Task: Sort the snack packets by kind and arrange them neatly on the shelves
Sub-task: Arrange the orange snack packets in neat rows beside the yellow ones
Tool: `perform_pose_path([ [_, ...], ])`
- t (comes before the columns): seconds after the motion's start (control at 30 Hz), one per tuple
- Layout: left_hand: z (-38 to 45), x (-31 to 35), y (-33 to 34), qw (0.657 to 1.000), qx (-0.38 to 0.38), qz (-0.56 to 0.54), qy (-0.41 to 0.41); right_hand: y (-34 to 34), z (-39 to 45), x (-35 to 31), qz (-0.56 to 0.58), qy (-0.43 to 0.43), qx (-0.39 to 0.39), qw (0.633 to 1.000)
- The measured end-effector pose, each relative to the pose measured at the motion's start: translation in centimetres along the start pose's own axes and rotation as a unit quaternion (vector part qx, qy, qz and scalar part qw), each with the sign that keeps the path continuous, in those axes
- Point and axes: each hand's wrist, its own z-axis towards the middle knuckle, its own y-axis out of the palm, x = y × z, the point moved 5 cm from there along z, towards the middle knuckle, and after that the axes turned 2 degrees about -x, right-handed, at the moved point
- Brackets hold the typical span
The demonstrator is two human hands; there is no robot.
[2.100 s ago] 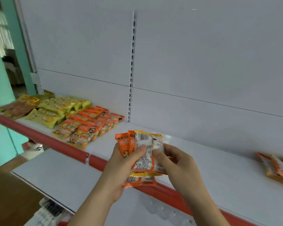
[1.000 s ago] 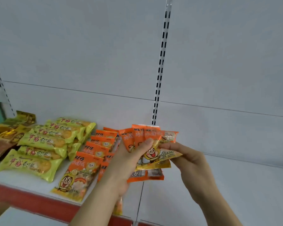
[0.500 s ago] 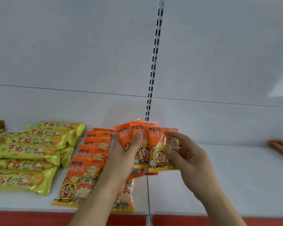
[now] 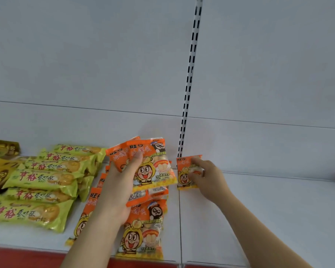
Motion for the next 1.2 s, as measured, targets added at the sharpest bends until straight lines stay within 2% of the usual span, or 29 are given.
perform_pose_path([
  [0.13, 0.0, -0.5, 0.3, 1.000, -0.001, 0.004, -0.004, 1.5, 1.2, 1.8, -0.133, -0.001, -0.031, 0.991],
  [0.23, -0.1, -0.6, 1.0, 1.000, -0.016, 0.015, -0.008, 2.1, 1.0, 2.3, -0.249, -0.010, -0.050, 0.967],
  [0.43, 0.1, -0.4, 1.7, 1.000, -0.025, 0.018, -0.003, 3.2, 1.3, 3.7, -0.348, -0.015, -0.091, 0.933],
  [0.5, -0.1, -0.4, 2.2, 0.999, -0.032, 0.025, 0.002, 3.2, 1.6, 4.0, -0.346, 0.001, -0.102, 0.933],
  [0.67, -0.1, -0.5, 3.2, 0.998, -0.043, 0.053, 0.011, 1.1, 0.4, 1.8, -0.246, 0.016, -0.070, 0.966],
  [0.73, -0.1, -0.6, 3.6, 0.996, -0.046, 0.066, 0.023, -1.0, -0.6, -0.5, -0.136, 0.022, -0.014, 0.990],
  [0.8, -0.1, -0.7, 4.2, 0.995, -0.053, 0.077, 0.042, -3.1, -2.3, -2.7, 0.022, 0.034, 0.061, 0.997],
  [0.87, -0.2, -0.6, 4.9, 0.992, -0.056, 0.095, 0.063, -3.9, -4.5, -5.2, 0.152, 0.022, 0.042, 0.987],
  [0.93, -0.1, -0.7, 5.5, 0.989, -0.049, 0.114, 0.080, -3.5, -6.5, -6.9, 0.169, 0.001, -0.020, 0.985],
  [1.0, -0.1, -0.8, 5.9, 0.987, -0.046, 0.128, 0.080, -3.2, -7.3, -7.3, 0.163, -0.012, -0.021, 0.986],
  [1.1, -0.2, -1.3, 6.0, 0.992, -0.043, 0.105, 0.050, -3.9, -6.9, -6.1, 0.188, 0.014, 0.052, 0.981],
  [1.2, -0.2, -0.9, 5.3, 0.998, -0.032, 0.046, 0.029, -5.9, -5.8, -4.2, 0.246, 0.037, 0.147, 0.957],
])
